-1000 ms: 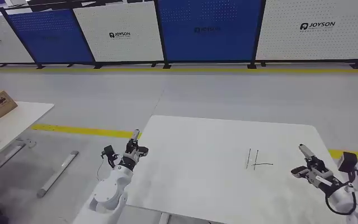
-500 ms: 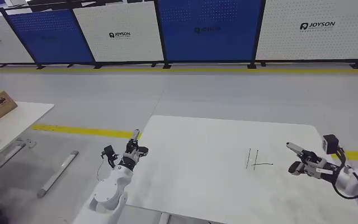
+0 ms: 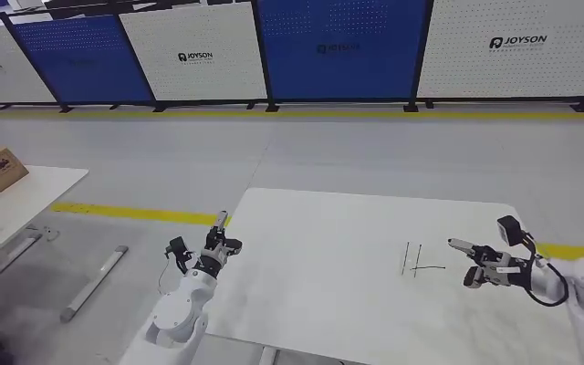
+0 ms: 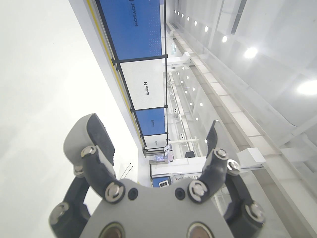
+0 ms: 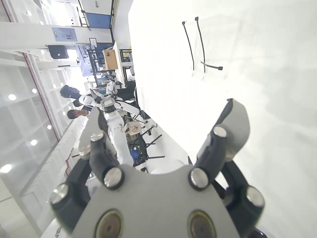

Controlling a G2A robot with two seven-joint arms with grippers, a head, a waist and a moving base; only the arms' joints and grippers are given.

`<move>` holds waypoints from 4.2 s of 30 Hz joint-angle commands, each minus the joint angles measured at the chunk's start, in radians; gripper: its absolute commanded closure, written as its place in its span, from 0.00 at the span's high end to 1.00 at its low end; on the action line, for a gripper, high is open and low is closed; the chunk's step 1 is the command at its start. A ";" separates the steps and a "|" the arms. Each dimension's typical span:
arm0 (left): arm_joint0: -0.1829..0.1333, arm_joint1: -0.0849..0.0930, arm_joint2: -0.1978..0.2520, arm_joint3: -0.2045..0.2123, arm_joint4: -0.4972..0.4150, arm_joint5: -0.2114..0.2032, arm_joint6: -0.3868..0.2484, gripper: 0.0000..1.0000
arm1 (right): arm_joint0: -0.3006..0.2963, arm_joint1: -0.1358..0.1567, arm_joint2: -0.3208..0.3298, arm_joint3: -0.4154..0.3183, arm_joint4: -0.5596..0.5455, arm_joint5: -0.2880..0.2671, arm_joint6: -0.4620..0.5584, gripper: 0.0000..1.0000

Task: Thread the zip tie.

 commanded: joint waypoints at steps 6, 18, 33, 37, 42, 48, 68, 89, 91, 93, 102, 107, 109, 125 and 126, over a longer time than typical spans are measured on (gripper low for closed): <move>0.000 0.000 0.000 0.000 0.000 0.000 0.000 1.00 | 0.000 0.000 0.000 0.000 0.000 0.000 0.000 1.00; 0.000 0.000 0.000 0.000 0.000 0.000 0.000 1.00 | 0.023 0.015 -0.030 0.108 0.007 -0.140 0.093 1.00; 0.000 0.000 0.000 0.000 0.000 0.000 0.000 1.00 | 0.171 0.023 -0.223 0.270 -0.042 -0.258 0.093 1.00; 0.000 0.000 0.000 0.000 0.000 0.000 0.000 1.00 | 0.171 0.023 -0.223 0.270 -0.042 -0.258 0.093 1.00; 0.000 0.000 0.000 0.000 0.000 0.000 0.000 1.00 | 0.174 0.016 -0.221 0.293 0.075 -0.266 0.092 1.00; 0.000 0.000 0.000 0.000 0.000 0.000 0.000 1.00 | 0.237 0.000 -0.257 0.369 0.119 -0.302 0.061 1.00; 0.000 0.000 0.000 0.000 0.000 0.000 0.000 1.00 | 0.282 -0.029 -0.373 0.426 -0.007 -0.260 -0.057 1.00; 0.000 0.000 0.000 0.000 0.000 0.000 0.000 1.00 | 0.263 -0.039 -0.383 0.423 0.011 -0.292 -0.165 1.00; 0.000 0.000 0.000 0.000 0.000 0.000 0.000 1.00 | 0.250 -0.032 -0.368 0.410 0.015 -0.301 -0.152 1.00; 0.000 0.000 0.000 0.000 0.000 0.000 0.000 1.00 | 0.237 -0.024 -0.350 0.398 0.022 -0.308 -0.141 1.00; 0.000 0.000 0.000 0.000 0.000 0.000 0.000 1.00 | 0.214 -0.013 -0.338 0.367 0.018 -0.283 -0.124 0.48; 0.000 0.000 0.000 0.000 0.000 0.000 0.000 1.00 | 0.227 -0.018 -0.353 0.391 0.012 -0.267 -0.141 0.47; 0.000 0.000 0.000 0.000 0.000 0.000 0.000 1.00 | 0.231 -0.020 -0.360 0.403 0.010 -0.265 -0.145 0.46; 0.000 0.000 0.000 0.000 0.000 0.000 0.000 1.00 | 0.243 -0.023 -0.370 0.457 0.019 -0.288 -0.149 0.35; 0.000 0.000 0.000 0.000 0.000 0.000 0.000 1.00 | 0.242 -0.023 -0.369 0.456 0.019 -0.288 -0.149 0.33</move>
